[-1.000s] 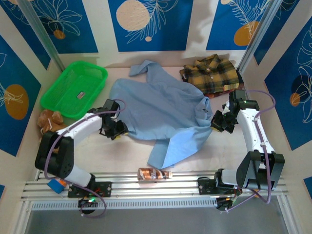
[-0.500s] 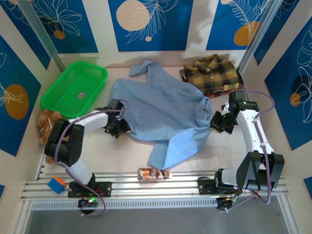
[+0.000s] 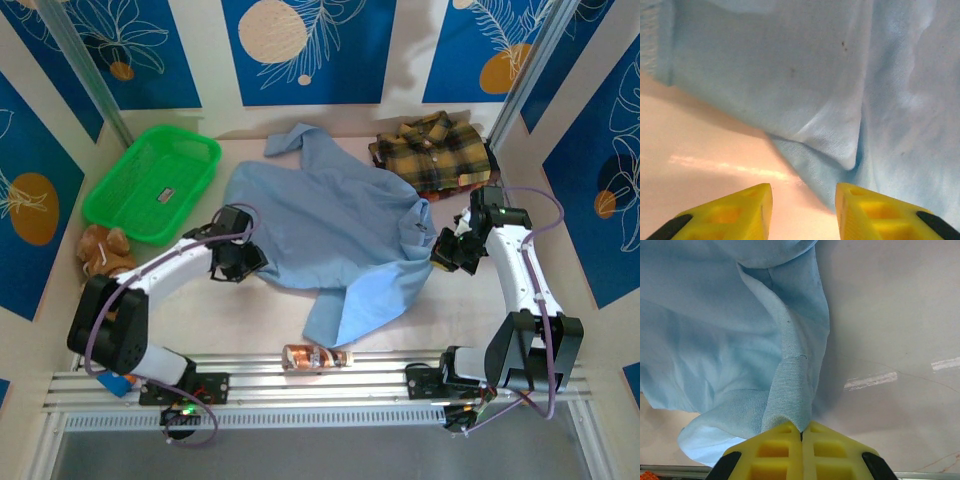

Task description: Fold and stack the long sleeve shirts

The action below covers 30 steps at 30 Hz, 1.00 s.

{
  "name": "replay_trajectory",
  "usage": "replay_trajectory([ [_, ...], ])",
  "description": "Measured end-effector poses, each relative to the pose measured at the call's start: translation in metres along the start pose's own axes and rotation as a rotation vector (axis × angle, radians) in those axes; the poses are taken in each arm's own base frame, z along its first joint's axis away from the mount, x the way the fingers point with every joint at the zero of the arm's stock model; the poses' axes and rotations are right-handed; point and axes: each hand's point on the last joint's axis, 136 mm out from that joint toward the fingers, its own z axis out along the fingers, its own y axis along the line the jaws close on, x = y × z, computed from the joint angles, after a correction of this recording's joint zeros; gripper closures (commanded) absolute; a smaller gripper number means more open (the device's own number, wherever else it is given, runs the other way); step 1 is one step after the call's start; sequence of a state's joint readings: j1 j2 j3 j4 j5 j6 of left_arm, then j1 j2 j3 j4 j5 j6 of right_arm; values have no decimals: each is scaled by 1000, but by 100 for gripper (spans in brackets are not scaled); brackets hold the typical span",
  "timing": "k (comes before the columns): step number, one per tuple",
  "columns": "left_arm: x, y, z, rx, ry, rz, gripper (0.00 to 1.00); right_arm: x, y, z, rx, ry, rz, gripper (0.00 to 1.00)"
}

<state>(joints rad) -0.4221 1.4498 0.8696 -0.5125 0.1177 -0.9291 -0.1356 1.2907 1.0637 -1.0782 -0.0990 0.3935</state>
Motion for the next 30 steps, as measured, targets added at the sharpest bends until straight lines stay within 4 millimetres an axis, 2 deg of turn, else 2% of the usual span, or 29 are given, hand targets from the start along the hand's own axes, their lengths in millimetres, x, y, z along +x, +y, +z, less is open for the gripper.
replay_trajectory([
  [7,14,21,16,-55,44,-47,65,-3,2,0,-14,-9,-8,98],
  [20,8,4,38,-43,45,-28,65,-4,3,0,-23,-8,-15,98],
  [25,3,-7,43,-31,35,-19,69,-4,4,0,-35,-7,-15,98],
  [30,5,-8,48,-45,39,-14,72,-4,5,0,-39,-6,-17,98],
])
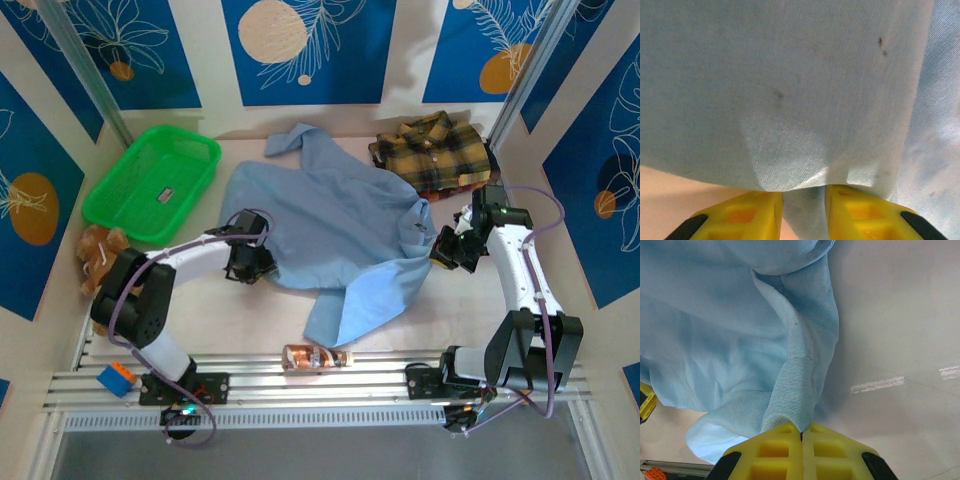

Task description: Fold and stack the long sleeve shirts

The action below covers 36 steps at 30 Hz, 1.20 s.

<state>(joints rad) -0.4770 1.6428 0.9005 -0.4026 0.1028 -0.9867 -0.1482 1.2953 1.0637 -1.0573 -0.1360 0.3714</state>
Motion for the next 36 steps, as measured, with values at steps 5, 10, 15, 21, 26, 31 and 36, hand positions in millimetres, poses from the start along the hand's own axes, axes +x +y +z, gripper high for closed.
replay_trajectory([
  [5,3,0,1,-9,6,8,72,-1,0,0,-3,-3,4,98],
  [10,4,0,1,-13,2,12,73,-2,-1,-1,-4,-5,6,98],
  [15,3,2,4,-27,1,14,78,-2,0,-1,-8,-5,3,99],
  [21,-2,-4,8,-31,-5,25,89,-3,2,-1,-20,-10,-1,98],
  [26,-2,-2,6,-48,-5,43,100,-2,2,1,-27,-8,0,99],
  [31,4,5,-10,-81,-6,61,100,-1,2,1,-28,-8,0,99],
  [36,9,3,-55,-52,-55,85,100,0,2,0,-30,-17,-4,100],
])
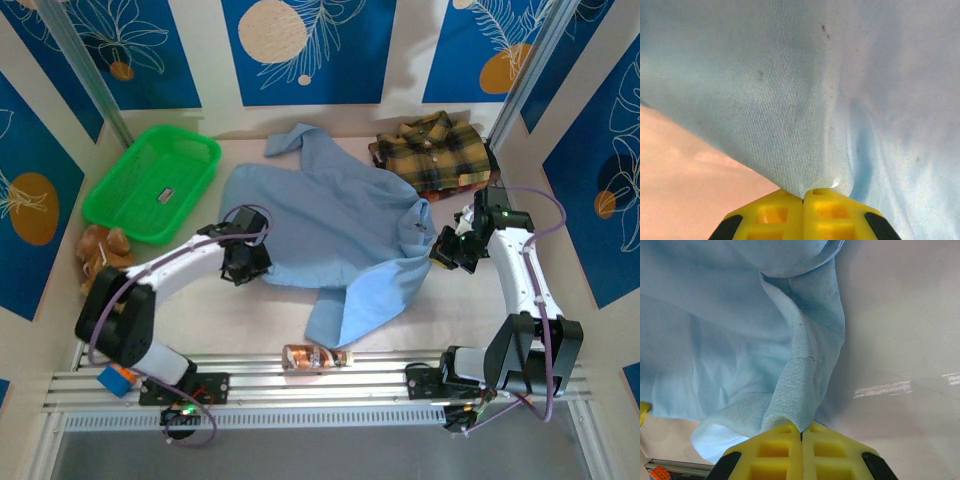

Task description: Fold and stack the long sleeve shirts

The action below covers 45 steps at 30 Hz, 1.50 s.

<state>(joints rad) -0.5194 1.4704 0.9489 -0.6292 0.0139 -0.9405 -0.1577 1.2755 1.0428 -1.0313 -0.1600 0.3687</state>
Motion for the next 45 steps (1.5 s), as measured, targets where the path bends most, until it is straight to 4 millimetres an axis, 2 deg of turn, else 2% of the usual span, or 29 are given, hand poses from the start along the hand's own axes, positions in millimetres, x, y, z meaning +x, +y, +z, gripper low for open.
replay_trajectory([
  [2,2,3,-20,11,-21,2,100,0,-1,0,3,-1,1,100],
  [6,11,14,-45,8,-26,2,100,-2,-2,1,8,-10,5,100],
  [12,40,32,-62,-57,42,41,100,-6,-4,3,17,-19,3,100],
  [17,65,26,-83,-113,104,171,98,-10,-8,10,37,-7,11,100],
  [18,67,25,-87,-125,109,192,94,-11,-9,11,42,-6,12,100],
  [22,69,37,-93,-190,115,231,61,-12,-14,14,64,0,17,100],
  [24,64,46,-93,-219,107,217,53,-14,-16,15,75,-2,20,100],
  [26,57,57,-91,-235,96,174,41,-15,-18,15,83,-7,19,100],
  [28,50,66,-89,-254,85,137,36,-17,-17,14,84,-11,18,100],
  [33,43,77,-79,-256,66,84,33,-20,-15,12,81,-20,14,100],
  [39,62,110,-49,-258,130,-27,33,-20,-14,12,81,-19,13,100],
  [42,64,113,-35,-236,133,-69,34,-20,-14,12,81,-18,11,100],
  [45,57,109,-23,-199,111,-108,35,-20,-14,13,82,-15,10,100],
])
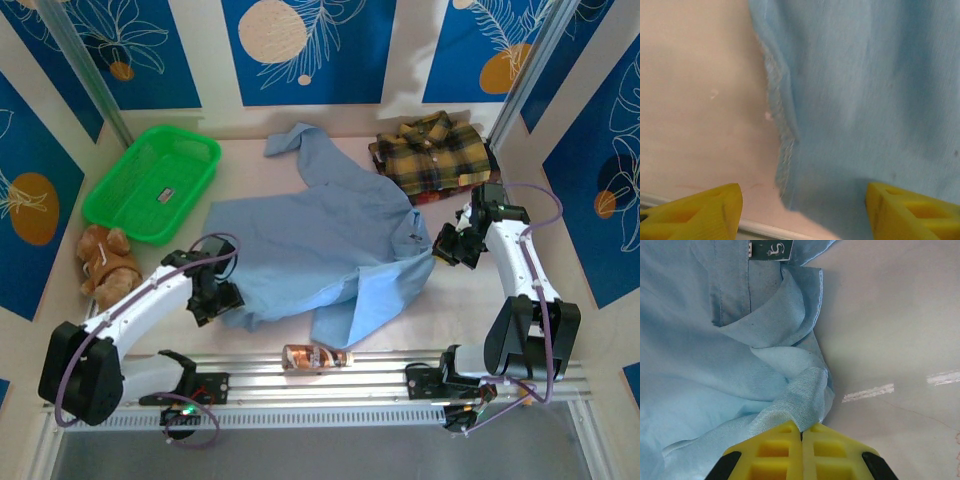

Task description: Fold and stack the long sleeve shirts

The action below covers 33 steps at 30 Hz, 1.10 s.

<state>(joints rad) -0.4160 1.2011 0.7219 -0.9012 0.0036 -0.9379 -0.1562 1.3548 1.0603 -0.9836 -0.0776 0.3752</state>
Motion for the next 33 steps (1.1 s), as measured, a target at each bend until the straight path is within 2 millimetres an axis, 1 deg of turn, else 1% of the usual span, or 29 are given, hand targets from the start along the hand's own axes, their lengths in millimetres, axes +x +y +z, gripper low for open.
replay_trajectory([
  [2,-8,-9,7,29,-16,-21,38,0,-1,1,5,4,1,100],
  [3,-13,-13,12,39,-21,-33,41,0,-2,1,8,5,3,100],
  [5,-22,-20,23,51,-24,-57,51,1,-4,1,19,7,4,100],
  [6,-26,-23,29,53,-21,-64,53,2,-5,1,27,9,6,100],
  [8,-34,-25,41,50,-15,-80,53,4,-7,1,36,20,11,100],
  [10,-42,-26,47,40,2,-92,53,6,-8,1,40,28,14,99],
  [11,-47,-28,47,47,0,-96,53,7,-8,1,42,32,16,99],
  [16,-89,-43,48,75,-27,-90,50,12,-13,1,66,47,35,97],
  [18,-108,-53,49,83,-38,-70,50,12,-15,0,77,42,46,97],
  [22,-146,-79,49,99,-69,0,45,10,-21,-3,101,28,60,97],
  [25,-176,-94,48,110,-104,50,38,6,-23,-7,122,11,61,95],
  [28,-196,-94,44,110,-119,66,34,-3,-18,-18,117,-17,53,92],
  [29,-200,-93,41,108,-121,69,32,-4,-16,-20,117,-23,52,90],
  [31,-205,-93,31,112,-132,82,30,1,-15,-22,122,-17,55,85],
  [32,-206,-95,25,122,-139,85,28,5,-15,-22,124,-14,60,84],
  [33,-205,-96,18,134,-145,90,27,11,-17,-23,127,-11,68,81],
])
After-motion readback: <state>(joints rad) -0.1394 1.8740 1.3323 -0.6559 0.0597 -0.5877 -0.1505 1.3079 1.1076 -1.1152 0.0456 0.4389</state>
